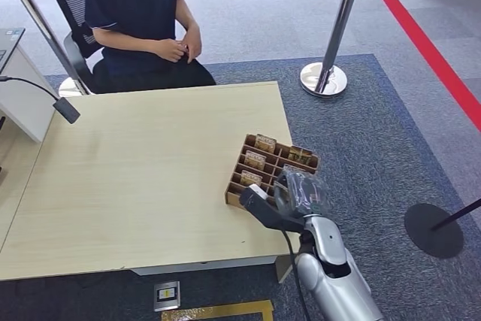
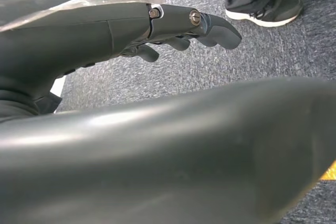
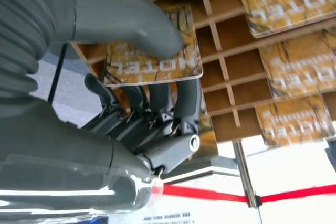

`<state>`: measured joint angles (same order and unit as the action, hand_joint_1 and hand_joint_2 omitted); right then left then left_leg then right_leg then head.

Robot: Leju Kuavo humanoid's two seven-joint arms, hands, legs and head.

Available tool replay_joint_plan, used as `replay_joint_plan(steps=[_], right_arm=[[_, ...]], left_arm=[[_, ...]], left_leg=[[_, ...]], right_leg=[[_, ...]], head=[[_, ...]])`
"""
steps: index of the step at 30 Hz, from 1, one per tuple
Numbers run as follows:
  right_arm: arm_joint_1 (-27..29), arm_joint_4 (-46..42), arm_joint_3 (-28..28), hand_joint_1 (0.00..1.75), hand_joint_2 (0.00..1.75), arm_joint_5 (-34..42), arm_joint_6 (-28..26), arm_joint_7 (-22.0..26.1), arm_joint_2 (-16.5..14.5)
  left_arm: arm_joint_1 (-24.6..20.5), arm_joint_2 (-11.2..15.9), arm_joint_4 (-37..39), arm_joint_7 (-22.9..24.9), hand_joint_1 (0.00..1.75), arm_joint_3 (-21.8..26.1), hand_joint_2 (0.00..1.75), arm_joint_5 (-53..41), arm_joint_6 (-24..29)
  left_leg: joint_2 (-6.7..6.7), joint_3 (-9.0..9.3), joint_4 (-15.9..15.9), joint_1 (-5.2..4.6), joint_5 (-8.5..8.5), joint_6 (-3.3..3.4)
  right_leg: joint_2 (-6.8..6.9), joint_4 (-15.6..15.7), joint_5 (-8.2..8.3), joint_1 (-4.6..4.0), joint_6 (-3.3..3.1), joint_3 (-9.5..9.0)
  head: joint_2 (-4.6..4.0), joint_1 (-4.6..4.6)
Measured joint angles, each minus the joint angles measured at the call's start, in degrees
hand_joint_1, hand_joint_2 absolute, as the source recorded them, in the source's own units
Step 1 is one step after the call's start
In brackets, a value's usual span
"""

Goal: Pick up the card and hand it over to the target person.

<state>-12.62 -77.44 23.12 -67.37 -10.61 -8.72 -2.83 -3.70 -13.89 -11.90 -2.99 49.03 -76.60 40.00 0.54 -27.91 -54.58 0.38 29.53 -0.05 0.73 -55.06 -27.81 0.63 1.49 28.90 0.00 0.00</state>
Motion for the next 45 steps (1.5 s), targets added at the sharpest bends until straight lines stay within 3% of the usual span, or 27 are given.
replay_joint_plan(steps=[14,25,33,45], right_arm=[[-7.4,-1.7,5.6,1.54,1.75,2.3,0.5,5.1,-0.3],[-20.2,12.5,12.3,1.51,1.75,5.9,-0.3,10.3,-6.4],[-22.5,17.3,15.8,1.52,1.75,7.7,-0.3,11.8,-9.0],[-24.1,22.8,17.8,1.51,1.75,8.5,-0.8,11.5,-10.3]], left_arm=[[-0.2,-0.1,0.0,0.0,0.0,0.2,0.0,-0.4,0.0],[-0.7,0.4,1.2,-0.2,0.0,0.4,0.0,0.3,0.0],[-0.3,-0.7,-0.2,1.4,0.0,0.9,0.0,0.8,0.0],[-0.1,-1.1,-1.3,2.2,0.0,1.5,0.0,0.7,0.0]], left_leg=[[0.06,0.0,0.0,-0.01,-0.02,-0.04],[0.2,0.05,0.0,0.01,-0.08,-0.14],[0.11,0.06,0.0,0.03,-0.1,-0.18],[0.02,0.02,0.0,0.03,-0.12,-0.17]], right_leg=[[-0.04,0.0,0.03,0.0,-0.04,0.04],[-0.17,-0.1,0.08,-0.02,-0.07,0.07],[-0.08,-0.2,0.04,-0.05,-0.07,0.03],[0.0,-0.1,0.04,-0.05,-0.08,0.04]], head=[[0.0,0.0],[0.0,0.0],[0.0,0.0],[0.0,0.0]])
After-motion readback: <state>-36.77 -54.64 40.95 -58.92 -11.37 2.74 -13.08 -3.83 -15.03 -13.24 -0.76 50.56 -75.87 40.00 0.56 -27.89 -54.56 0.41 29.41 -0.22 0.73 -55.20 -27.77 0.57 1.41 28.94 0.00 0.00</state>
